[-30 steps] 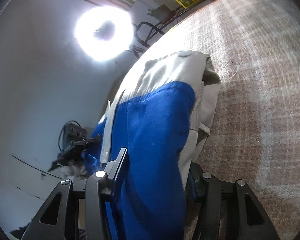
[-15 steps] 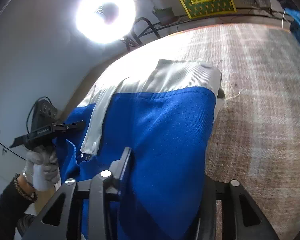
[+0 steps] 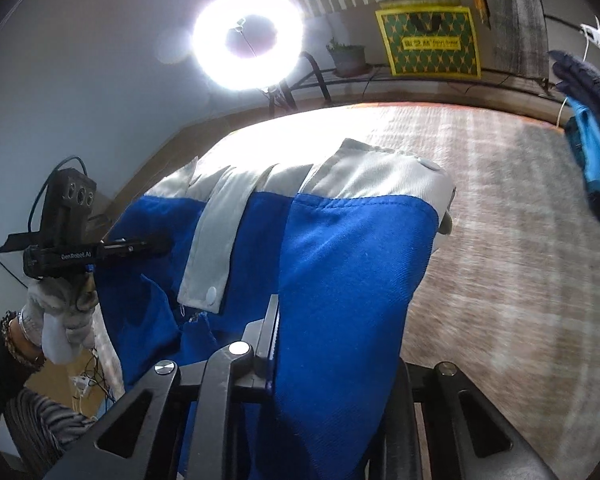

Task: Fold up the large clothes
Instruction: 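Lift the folded jacket bundle with both grippers and carry it toward the clothes stack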

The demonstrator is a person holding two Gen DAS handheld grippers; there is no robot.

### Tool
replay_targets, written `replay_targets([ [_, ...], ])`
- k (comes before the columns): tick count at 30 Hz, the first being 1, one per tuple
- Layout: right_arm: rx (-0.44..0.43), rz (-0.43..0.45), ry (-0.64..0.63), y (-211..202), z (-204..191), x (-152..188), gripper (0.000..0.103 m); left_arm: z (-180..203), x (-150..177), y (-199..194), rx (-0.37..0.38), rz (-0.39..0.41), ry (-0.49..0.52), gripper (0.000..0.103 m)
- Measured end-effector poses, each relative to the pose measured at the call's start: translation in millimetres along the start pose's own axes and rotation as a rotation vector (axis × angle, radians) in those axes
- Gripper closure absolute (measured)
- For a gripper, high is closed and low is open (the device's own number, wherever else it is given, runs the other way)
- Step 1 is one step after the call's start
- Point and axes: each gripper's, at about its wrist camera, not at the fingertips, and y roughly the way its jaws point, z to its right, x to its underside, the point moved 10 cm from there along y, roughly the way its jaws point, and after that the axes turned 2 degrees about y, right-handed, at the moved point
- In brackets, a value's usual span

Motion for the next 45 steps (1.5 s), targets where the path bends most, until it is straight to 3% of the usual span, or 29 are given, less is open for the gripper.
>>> replay_targets([
  [3,0.036,0.002,-0.018,-15.8,4.4,4.5,0.083,24.7,5.8,3.5,-0.008,-0.016,0.041,0.070],
  [10,0.111,0.032,-0.034,-61.8,17.8,19.0,0.083,90.6,5.4,7.9,0.059,-0.016,0.091,0.072],
  [20,0.199,0.119,0.007,-158.1,73.0,22.9,0.084,194.6,-17.5,35.5,0.168,-0.003,0.158,0.072],
  [29,0.309,0.168,0.018,-228.0,142.7,5.1,0.084,287.8,-73.4,82.1,0.269,0.016,0.222,0.072],
  [40,0.443,0.275,-0.013,-299.1,219.3,-79.8,0.085,389.4,-178.2,126.0,0.325,0.111,0.290,0.072],
  [45,0.478,0.319,-0.027,-314.0,248.3,-115.9,0.085,415.5,-227.9,141.2,0.328,0.165,0.315,0.072],
])
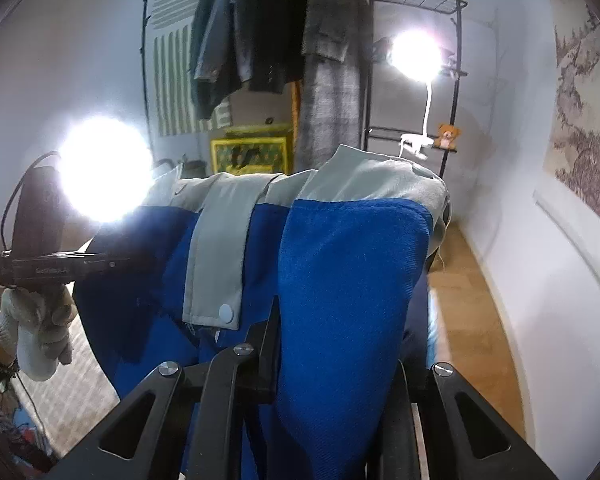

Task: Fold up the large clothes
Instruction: 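Lift the folded jacket bundle with both grippers and carry it toward the clothes stack, then lower the bundle onto the stack of folded clothes with both grippers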

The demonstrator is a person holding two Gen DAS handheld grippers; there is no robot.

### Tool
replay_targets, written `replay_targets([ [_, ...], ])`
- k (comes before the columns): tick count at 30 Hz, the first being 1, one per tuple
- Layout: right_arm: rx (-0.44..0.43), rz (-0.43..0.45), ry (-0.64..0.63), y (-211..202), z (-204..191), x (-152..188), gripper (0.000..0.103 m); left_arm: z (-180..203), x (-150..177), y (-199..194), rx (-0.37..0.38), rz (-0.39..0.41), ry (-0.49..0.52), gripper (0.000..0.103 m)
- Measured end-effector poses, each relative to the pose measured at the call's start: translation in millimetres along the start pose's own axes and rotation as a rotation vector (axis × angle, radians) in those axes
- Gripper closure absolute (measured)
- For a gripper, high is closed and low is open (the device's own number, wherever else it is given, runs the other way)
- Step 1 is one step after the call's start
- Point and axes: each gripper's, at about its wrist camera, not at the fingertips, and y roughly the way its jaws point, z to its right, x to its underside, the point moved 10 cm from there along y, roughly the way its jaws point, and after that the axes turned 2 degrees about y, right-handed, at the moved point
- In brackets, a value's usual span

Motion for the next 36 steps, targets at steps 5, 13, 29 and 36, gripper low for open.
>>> replay_targets([
  [5,0.035,0.040,-0.024,25.8,23.6,-35.9,0.085,-7.7,-44.9,30.2,-0.014,0.052,0.017,0.072],
  [13,0.103,0.059,-0.054,82.4,63.1,-65.6,0.085,-38.7,-73.7,90.2,-0.039,0.058,-0.005,0.072],
  [29,0.199,-0.143,0.211,228.0,171.8,24.9,0.029,-152.4,-9.9,187.5,-0.154,-0.065,-0.141,0.040],
  [36,0.248,-0.178,0.253,241.9,188.4,36.1,0.022,-151.2,-12.4,199.0,-0.247,-0.085,-0.085,0.036],
])
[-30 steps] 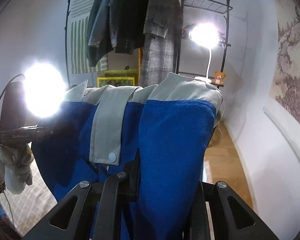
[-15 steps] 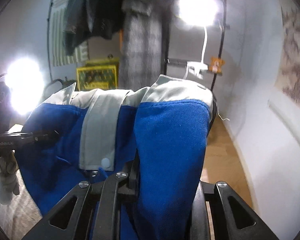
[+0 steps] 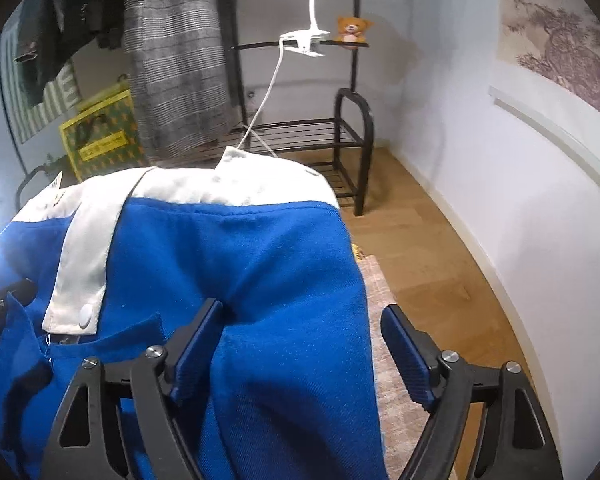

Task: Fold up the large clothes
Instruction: 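Lower the bundle onto the stack of folded clothes with both grippers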

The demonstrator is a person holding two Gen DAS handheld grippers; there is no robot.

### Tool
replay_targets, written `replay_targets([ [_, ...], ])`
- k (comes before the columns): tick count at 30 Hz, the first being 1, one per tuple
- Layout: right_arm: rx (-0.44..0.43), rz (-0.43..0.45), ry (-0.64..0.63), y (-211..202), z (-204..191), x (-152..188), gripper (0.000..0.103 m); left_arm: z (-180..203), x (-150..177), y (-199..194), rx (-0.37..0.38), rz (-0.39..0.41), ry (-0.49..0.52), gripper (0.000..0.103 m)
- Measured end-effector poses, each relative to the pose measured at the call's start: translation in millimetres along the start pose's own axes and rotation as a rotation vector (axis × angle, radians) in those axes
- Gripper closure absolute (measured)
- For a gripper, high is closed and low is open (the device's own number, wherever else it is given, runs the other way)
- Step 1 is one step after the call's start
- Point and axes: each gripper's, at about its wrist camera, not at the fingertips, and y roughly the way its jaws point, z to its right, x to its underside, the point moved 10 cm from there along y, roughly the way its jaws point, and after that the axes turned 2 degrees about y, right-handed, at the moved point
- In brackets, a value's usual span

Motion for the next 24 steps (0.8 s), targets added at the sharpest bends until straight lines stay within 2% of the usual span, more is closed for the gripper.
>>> replay_targets([
  [3,0.014,0.065,0.001,-22.9,3.5,-10.7,0.024,5.8,-7.2,-19.7,-0.034,0.033,0.039,0.036],
  [9,-0.051,0.158,0.116,-77.9,16.2,-24.0,0.024,16.5,-12.7,-72.1,-0.039,0.073,0.052,0.036],
  [14,-0.042,0.184,0.087,-128.3,5.3,-26.9,0.024,46.8,-9.7,-126.4,-0.064,0.102,0.141,0.036],
  [24,-0.076,0.262,0.054,-247.9,-30.7,-35.9,0.024,98.3,-8.6,-255.0,-0.047,0.186,0.179,0.036],
])
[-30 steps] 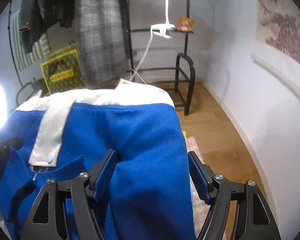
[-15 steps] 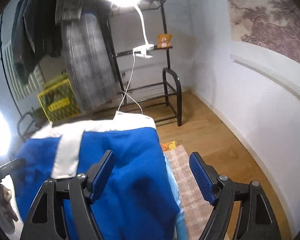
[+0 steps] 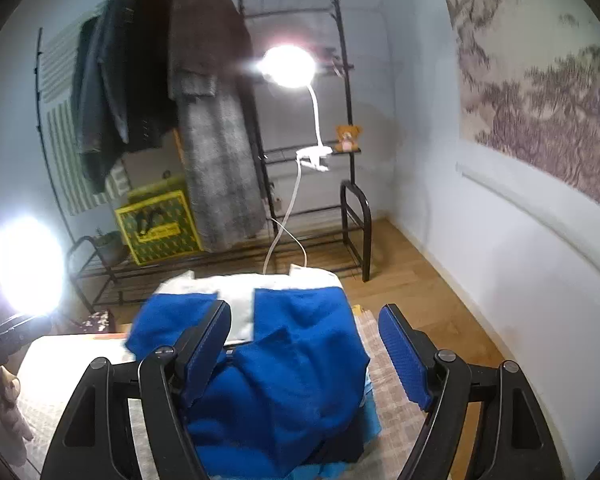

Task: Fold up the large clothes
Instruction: 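Lower the bundle onto the stack of folded clothes with both grippers, then open both grippers and pull them back from the stack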

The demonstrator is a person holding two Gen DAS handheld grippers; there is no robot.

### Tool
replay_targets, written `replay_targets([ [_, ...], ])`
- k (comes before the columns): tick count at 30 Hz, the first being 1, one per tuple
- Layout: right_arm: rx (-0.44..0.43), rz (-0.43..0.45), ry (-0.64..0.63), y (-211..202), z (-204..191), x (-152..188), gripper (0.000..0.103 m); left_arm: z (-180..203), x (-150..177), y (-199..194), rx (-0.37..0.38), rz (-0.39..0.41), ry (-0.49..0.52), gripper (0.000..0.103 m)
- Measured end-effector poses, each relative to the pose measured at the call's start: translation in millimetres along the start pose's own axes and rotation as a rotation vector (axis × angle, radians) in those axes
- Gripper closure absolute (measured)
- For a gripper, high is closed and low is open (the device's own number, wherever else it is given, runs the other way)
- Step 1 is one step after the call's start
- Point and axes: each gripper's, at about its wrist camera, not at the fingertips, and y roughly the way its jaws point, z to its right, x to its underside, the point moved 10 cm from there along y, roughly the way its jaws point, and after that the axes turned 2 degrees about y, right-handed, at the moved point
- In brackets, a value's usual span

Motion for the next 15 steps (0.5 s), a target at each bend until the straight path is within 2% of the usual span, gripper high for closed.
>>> replay_targets([
  [7,-0.013,0.040,-0.033,-83.7,-34.6,-10.9,0.024,25.4,-9.3,-86.4,0.004,0.046,0.017,0.036],
  [15,-0.022,0.074,-0.033,-177.7,-67.6,-1.8,0.024,51.3,5.2,-189.8,0.013,0.085,0.052,0.036],
])
